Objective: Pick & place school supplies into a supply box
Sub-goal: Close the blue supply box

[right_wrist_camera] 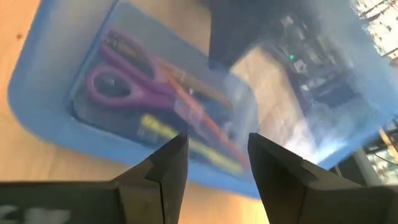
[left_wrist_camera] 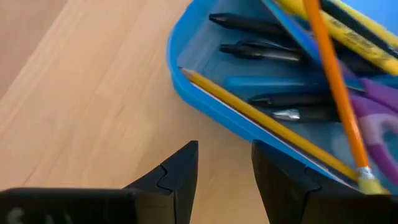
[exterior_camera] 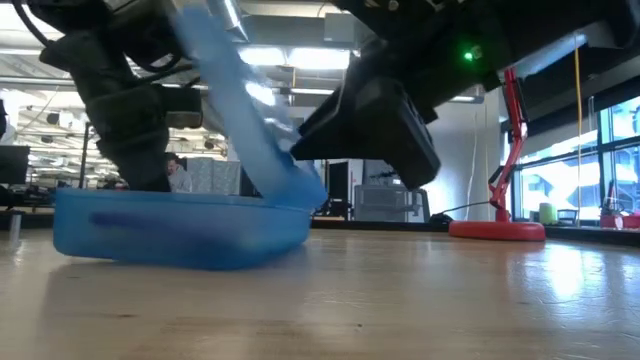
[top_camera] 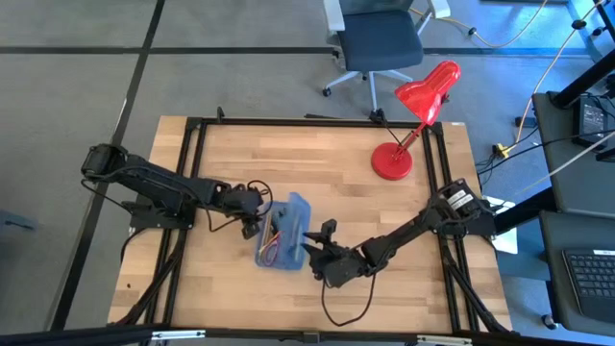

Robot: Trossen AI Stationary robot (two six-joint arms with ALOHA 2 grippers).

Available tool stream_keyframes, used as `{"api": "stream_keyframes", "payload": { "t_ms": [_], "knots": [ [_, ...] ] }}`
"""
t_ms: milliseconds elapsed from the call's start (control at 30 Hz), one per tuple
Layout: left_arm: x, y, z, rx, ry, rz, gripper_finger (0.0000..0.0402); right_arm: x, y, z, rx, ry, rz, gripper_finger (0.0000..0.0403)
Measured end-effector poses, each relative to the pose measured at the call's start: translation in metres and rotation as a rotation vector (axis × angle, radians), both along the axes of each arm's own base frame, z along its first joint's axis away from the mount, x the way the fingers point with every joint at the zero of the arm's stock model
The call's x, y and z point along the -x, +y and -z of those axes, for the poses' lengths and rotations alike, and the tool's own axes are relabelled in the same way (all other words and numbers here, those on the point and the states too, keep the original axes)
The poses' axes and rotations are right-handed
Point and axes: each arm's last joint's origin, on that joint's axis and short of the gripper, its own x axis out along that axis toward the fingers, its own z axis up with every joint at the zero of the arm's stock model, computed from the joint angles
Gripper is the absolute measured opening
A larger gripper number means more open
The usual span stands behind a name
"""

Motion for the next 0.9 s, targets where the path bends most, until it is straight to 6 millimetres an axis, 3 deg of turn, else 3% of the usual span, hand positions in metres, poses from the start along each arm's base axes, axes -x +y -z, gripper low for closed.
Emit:
{"api": "stream_keyframes", "payload": {
  "t_ms": [433, 700, 900],
  "knots": [
    [-0.011, -0.002, -0.007, 0.019, -0.125, 0.054, 0.0143, -0.015, -0.022, -0.007, -0.046, -0.081, 0.036, 0.0172],
    [-0.014, -0.003, 0.005, 0.031, -0.071, 0.042, 0.0143, -0.035, -0.055, -0.006, -0.472, -0.099, -0.105, 0.0172],
    [-0.014, -0.005, 0.006, 0.090, -0.057, 0.079, 0.0144, -0.041, -0.076, -0.006, -0.664, -0.102, -0.108, 0.0172]
  ]
}}
